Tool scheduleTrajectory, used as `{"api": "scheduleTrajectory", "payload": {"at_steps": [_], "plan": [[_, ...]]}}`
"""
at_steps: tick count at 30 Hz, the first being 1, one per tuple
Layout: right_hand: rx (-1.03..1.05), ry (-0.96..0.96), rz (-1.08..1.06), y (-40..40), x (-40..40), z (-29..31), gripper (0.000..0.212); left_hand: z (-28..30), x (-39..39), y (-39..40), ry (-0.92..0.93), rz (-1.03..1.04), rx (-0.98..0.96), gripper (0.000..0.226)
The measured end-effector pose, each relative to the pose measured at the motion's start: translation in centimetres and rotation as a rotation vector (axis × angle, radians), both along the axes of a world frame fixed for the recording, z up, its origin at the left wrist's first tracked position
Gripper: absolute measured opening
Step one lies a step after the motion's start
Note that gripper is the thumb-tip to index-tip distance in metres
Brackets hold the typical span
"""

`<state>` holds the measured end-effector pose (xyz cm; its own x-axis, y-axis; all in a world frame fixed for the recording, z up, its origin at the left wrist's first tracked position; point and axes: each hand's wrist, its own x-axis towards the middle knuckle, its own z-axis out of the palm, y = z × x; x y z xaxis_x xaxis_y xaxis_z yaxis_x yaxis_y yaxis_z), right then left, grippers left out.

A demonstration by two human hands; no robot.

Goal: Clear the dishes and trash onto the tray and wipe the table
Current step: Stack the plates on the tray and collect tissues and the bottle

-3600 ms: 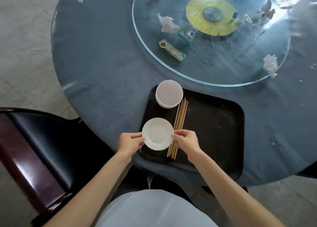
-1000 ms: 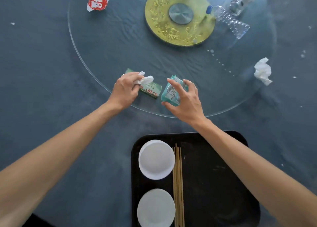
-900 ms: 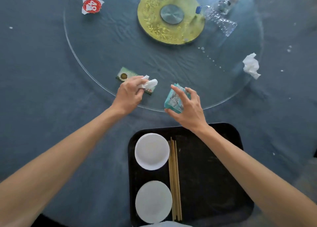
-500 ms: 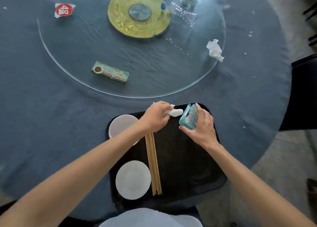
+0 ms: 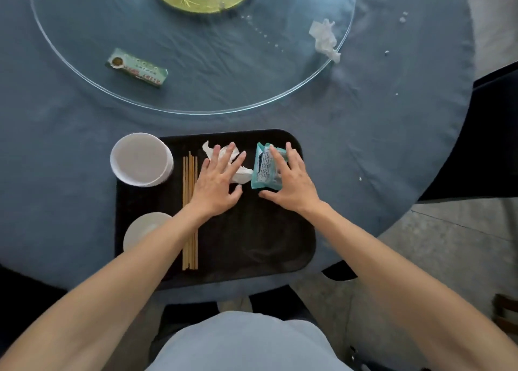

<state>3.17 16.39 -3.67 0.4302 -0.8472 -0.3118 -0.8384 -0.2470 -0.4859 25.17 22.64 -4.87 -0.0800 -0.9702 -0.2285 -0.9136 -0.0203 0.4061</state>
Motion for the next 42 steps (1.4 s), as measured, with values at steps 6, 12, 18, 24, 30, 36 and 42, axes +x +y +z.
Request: {"api": "scheduleTrajectory", "payload": {"at_steps": [6,12,18,24,30,36,42], "plan": [[-0.027,-0.059,-0.019,-0.9,-3.0,2.9,0.105,2.3,-0.5,0.9,0.016,0.085,0.005,0.081],[-0.025,-0.037,-0.111,0.1,-4.7,4.7,0.094,4.0,-1.1,1.3,0.067,0.115,-0.043,0.075],[-0.103,-0.023,-0.146,0.8,-5.4,5.7,0.092,5.5,-1.6,0.3,0.086,0.084,-0.134,0.076],[-0.159,-0.025,-0.168,-3.8,-6.5,7.2,0.091,8.1,-2.3,-5.0,0.074,0.126,-0.201,0.074],[-0.129,-0.065,-0.177,-14.3,-7.7,6.9,0.086,8.6,-3.9,-14.6,0.063,0.193,-0.198,0.072],[-0.088,-0.054,-0.115,-27.3,-7.8,5.8,0.080,7.8,-5.5,-25.8,0.077,0.305,-0.096,0.071],[-0.077,-0.061,-0.091,-37.2,-5.7,4.1,0.073,6.3,-6.5,-33.8,0.085,0.362,-0.050,0.072]]}}
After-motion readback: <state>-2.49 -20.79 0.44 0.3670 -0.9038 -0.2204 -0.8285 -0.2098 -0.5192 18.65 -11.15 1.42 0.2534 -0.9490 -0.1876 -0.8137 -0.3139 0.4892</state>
